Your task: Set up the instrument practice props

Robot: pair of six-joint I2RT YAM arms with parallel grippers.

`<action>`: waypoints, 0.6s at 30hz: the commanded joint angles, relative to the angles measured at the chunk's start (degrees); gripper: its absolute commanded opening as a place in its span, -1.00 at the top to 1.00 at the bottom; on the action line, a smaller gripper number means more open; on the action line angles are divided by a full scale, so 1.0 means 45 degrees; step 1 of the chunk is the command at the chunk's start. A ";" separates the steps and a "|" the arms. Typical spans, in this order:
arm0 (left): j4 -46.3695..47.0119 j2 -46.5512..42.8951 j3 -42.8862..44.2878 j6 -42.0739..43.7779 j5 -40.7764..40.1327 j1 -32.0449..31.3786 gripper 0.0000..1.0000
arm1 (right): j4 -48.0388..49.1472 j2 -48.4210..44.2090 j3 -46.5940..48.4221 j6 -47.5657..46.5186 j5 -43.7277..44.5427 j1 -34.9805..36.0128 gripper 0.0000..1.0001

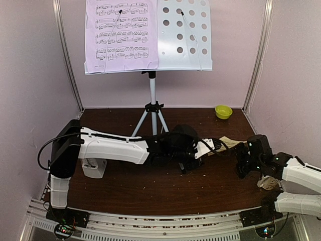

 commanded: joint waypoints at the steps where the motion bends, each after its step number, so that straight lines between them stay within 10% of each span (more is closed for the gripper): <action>1: 0.0785 -0.0682 -0.0280 0.0502 0.0473 -0.0226 1.00 | 0.0729 0.0568 0.0074 0.0397 0.0412 -0.0161 -0.85; 18: 0.0634 -0.0192 -0.0085 0.0270 0.1360 -0.0143 1.00 | 0.0351 -0.1540 0.0406 -0.0179 0.1106 -0.0189 -0.93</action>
